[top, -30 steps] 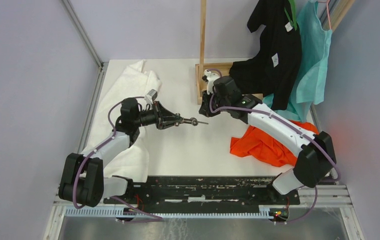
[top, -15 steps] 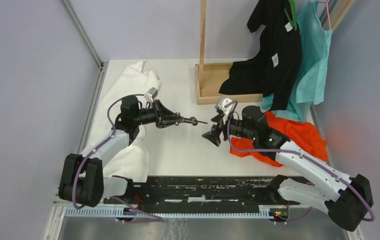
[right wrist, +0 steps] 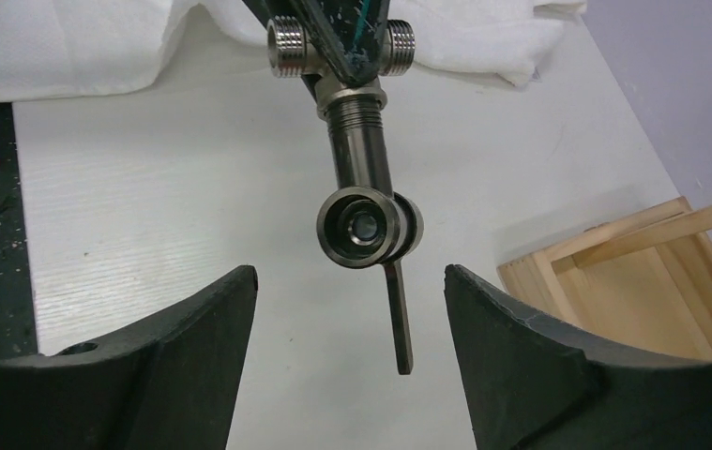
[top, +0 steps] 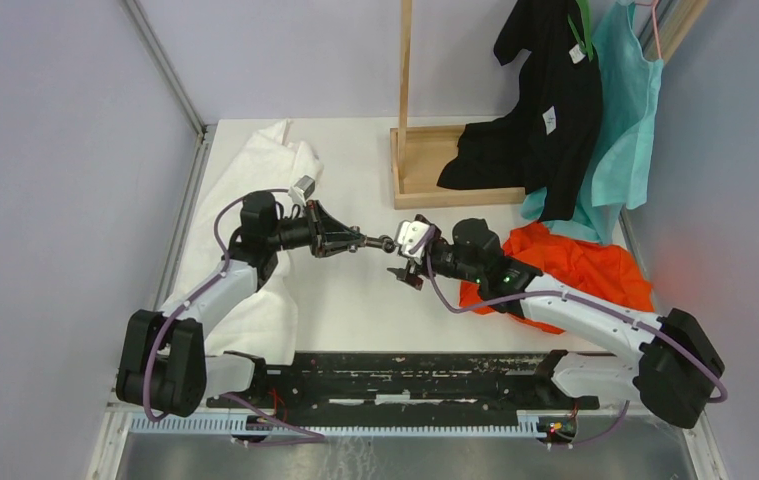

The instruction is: Install the water faucets

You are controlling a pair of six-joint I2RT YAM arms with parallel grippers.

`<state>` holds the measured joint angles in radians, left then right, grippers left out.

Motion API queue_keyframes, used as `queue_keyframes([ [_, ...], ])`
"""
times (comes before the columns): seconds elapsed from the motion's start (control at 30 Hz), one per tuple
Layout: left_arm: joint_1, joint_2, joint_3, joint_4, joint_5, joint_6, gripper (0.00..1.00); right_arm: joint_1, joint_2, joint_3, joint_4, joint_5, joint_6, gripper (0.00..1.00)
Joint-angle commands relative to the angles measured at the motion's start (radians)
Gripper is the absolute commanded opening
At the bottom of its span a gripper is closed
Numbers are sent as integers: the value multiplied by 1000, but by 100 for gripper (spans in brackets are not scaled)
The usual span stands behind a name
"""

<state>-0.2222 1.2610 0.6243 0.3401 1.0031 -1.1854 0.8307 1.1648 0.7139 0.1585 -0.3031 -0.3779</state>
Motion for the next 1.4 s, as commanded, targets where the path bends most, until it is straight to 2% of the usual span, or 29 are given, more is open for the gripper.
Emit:
queue_keyframes([
  [0.0, -4, -45, 59, 54, 71, 28, 3, 4, 43, 32, 169, 48, -27, 78],
  [0.23, -13, -38, 57, 54, 97, 31, 3, 3, 117, 67, 204, -12, 4, 69],
  [0.37, -14, -44, 60, 54, 99, 32, 3, 3, 143, 93, 192, -29, 63, 47],
  [0.5, -15, -42, 63, 54, 111, 40, 3, -1, 150, 100, 195, -65, 177, 33],
  [0.6, -16, -40, 69, 54, 125, 47, 3, -17, 157, 160, 90, -115, 328, 29],
  [0.7, -17, -46, 75, 54, 131, 61, 3, -69, 187, 261, -39, -257, 499, 26],
  [0.87, -16, -37, 80, 56, 148, 98, 3, -158, 235, 328, -44, -521, 833, 23],
  [1.0, -16, -39, 77, 73, 158, 101, 3, -192, 286, 394, -173, -631, 1017, 16],
  [1.1, -16, -43, 81, 82, 158, 103, 3, -195, 330, 388, -76, -763, 1240, 16],
  [1.17, -16, -44, 80, 87, 158, 103, 3, -198, 343, 348, 96, -792, 1441, 19],
  [1.2, -16, -43, 79, 88, 156, 103, 3, -200, 347, 327, 193, -779, 1557, 23],
  [1.27, -16, -41, 77, 89, 154, 105, 3, -213, 357, 308, 241, -755, 1677, 35],
  [1.37, -16, -42, 70, 91, 145, 103, 3, -230, 349, 290, 239, -708, 1726, 57],
])
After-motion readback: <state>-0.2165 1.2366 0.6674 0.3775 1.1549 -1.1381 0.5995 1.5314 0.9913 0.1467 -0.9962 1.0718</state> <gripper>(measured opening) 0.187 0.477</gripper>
